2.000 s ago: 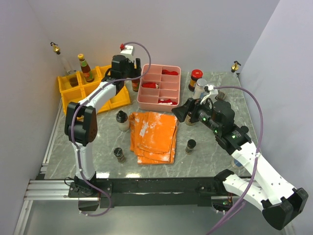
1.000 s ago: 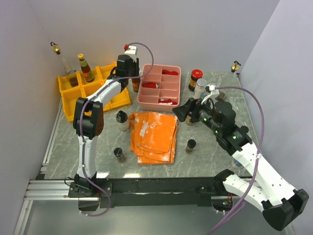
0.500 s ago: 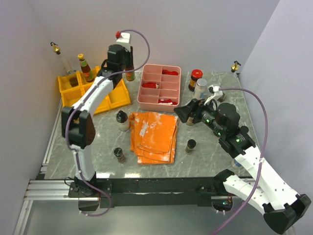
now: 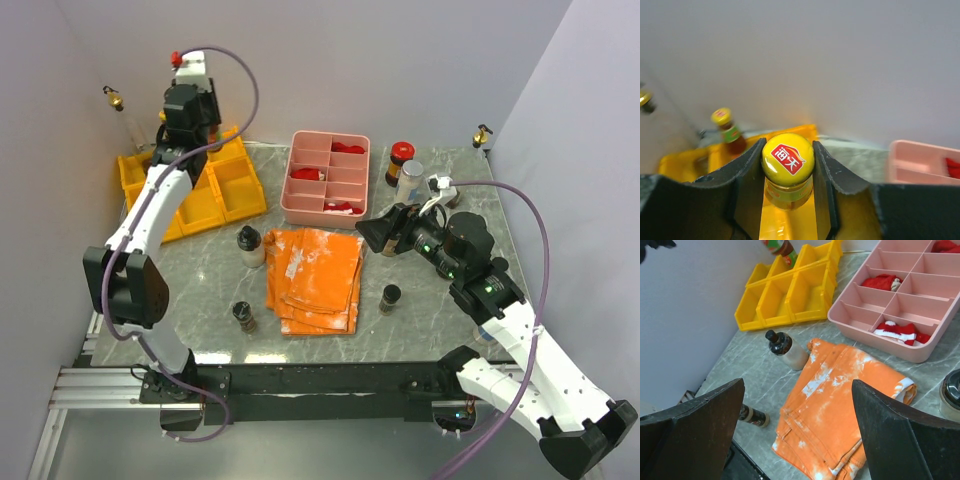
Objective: Organize the condiment bottles
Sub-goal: Place the bottle in the storage box.
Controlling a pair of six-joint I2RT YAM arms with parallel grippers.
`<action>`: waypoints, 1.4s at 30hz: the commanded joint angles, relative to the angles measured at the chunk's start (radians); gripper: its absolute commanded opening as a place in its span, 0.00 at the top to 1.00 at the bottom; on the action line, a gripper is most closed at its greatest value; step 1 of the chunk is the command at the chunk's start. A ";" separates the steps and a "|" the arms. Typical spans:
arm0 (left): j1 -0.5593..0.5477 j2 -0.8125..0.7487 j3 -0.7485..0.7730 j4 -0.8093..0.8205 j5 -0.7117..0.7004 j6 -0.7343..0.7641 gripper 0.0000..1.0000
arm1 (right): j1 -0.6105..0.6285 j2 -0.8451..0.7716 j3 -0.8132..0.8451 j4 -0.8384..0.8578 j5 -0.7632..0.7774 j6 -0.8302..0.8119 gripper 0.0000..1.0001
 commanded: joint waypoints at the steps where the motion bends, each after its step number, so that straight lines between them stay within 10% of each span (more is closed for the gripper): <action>1: 0.091 -0.006 0.001 0.131 -0.044 -0.026 0.99 | 0.003 -0.005 0.009 0.050 -0.003 0.005 0.05; 42: 0.323 0.356 0.062 0.341 0.205 -0.143 0.93 | 0.003 0.127 0.019 0.072 0.056 -0.016 0.05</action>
